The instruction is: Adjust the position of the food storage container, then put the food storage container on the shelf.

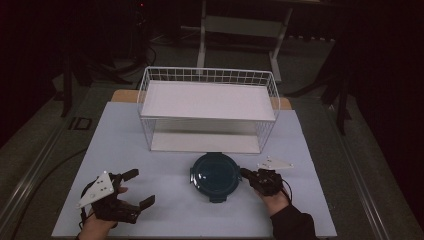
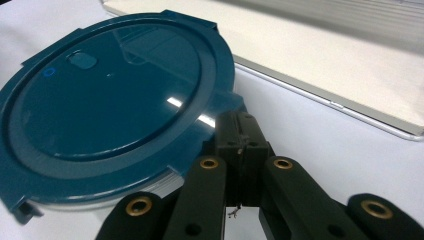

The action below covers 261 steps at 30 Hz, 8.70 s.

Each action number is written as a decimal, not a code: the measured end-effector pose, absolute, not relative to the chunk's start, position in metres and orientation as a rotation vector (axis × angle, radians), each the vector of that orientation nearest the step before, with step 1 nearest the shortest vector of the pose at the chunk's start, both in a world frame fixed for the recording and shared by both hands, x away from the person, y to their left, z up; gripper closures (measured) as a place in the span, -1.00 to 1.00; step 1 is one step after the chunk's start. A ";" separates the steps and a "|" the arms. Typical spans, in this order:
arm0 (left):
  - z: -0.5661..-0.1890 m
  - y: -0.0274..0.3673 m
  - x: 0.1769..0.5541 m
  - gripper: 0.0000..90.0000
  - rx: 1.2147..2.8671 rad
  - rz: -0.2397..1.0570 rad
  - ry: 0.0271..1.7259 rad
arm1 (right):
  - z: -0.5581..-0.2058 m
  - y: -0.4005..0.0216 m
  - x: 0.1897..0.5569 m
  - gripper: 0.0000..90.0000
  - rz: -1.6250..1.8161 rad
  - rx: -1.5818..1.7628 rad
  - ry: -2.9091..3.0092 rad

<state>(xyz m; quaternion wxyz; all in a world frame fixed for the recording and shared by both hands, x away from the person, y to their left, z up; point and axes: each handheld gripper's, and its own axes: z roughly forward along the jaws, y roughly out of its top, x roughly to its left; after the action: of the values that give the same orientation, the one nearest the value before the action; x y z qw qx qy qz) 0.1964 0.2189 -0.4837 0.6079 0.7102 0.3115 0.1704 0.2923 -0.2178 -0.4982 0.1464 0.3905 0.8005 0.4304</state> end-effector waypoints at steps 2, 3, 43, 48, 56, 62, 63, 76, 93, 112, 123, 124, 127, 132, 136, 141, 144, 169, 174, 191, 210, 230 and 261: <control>-0.484 0.219 0.196 -0.99 1.640 0.396 0.719 | -0.498 -0.217 0.293 1.00 1.229 1.113 2.304; -0.484 0.219 0.196 -0.99 1.640 0.396 0.719 | -0.498 -0.217 0.293 1.00 1.222 1.109 2.299; -0.457 0.143 0.268 -0.99 1.852 0.146 0.798 | -0.438 -0.242 0.253 -0.67 1.458 0.899 2.074; -0.461 0.135 0.286 -0.99 1.868 0.094 0.880 | -0.443 -0.239 0.254 -0.67 1.420 0.944 2.114; -0.480 0.123 0.309 -0.99 1.835 -0.015 1.018 | -0.450 -0.235 0.251 -0.72 1.468 0.892 2.096; -0.491 0.121 0.321 -0.98 1.833 -0.167 1.129 | -0.452 -0.229 0.248 -0.77 1.436 0.903 2.115; -0.493 0.122 0.322 -0.98 1.821 -0.199 1.152 | -0.453 -0.228 0.248 -0.77 1.433 0.915 2.107; -0.511 0.130 0.333 -0.67 1.722 -0.543 1.352 | -0.456 -0.221 0.249 -0.77 1.431 0.895 2.178; -0.521 0.127 0.331 0.15 1.717 -0.661 1.305 | -0.463 -0.226 0.258 -0.71 1.433 0.994 2.207; -0.507 0.121 0.310 0.21 1.830 -0.472 1.106 | -0.491 -0.236 0.288 -0.09 1.480 1.420 2.422; -0.505 0.122 0.302 0.25 1.848 -0.446 1.061 | -0.499 -0.241 0.293 0.15 1.630 1.556 2.500; -0.505 0.123 0.301 0.25 1.846 -0.446 1.062 | -0.500 -0.241 0.292 0.16 1.637 1.566 2.499; -0.505 0.123 0.298 0.25 1.842 -0.432 1.063 | -0.502 -0.242 0.292 0.19 1.665 1.599 2.499; -0.506 0.123 0.292 0.26 1.837 -0.400 1.052 | -0.502 -0.242 0.289 0.20 1.674 1.596 2.502; -0.506 0.123 0.288 0.26 1.824 -0.385 1.069 | -0.502 -0.242 0.287 0.22 1.686 1.593 2.506; -0.502 0.121 0.283 0.26 1.816 -0.359 1.110 | -0.500 -0.241 0.282 0.23 1.674 1.595 2.484; -0.499 0.119 0.281 0.26 1.813 -0.340 1.119 | -0.499 -0.241 0.282 0.23 1.668 1.592 2.486; -0.476 0.138 0.329 0.26 1.696 -0.132 1.066 | -0.463 -0.220 0.349 0.23 1.683 1.358 2.448; -0.479 0.139 0.348 0.26 1.676 -0.096 1.063 | -0.466 -0.218 0.368 0.22 1.690 1.343 2.422; -0.503 0.142 0.388 0.25 1.666 -0.066 1.075 | -0.492 -0.212 0.407 0.22 1.680 1.404 2.374; -0.521 0.141 0.390 0.13 1.569 -0.031 1.105 | -0.498 -0.207 0.415 0.10 1.622 1.413 2.288; -0.514 0.135 0.390 -0.10 1.602 0.108 1.153 | -0.495 -0.202 0.413 -0.04 1.545 1.431 2.223; -0.484 0.149 0.313 -0.99 1.708 0.153 0.907 | -0.482 -0.180 0.309 0.82 1.534 1.117 2.434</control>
<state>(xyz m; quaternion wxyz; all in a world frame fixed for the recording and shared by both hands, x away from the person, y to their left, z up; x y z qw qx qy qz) 0.3130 0.1492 -0.4839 0.5652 0.7264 0.3856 0.0649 0.3093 -0.1805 -0.4821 0.0276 0.3617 0.7884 0.4969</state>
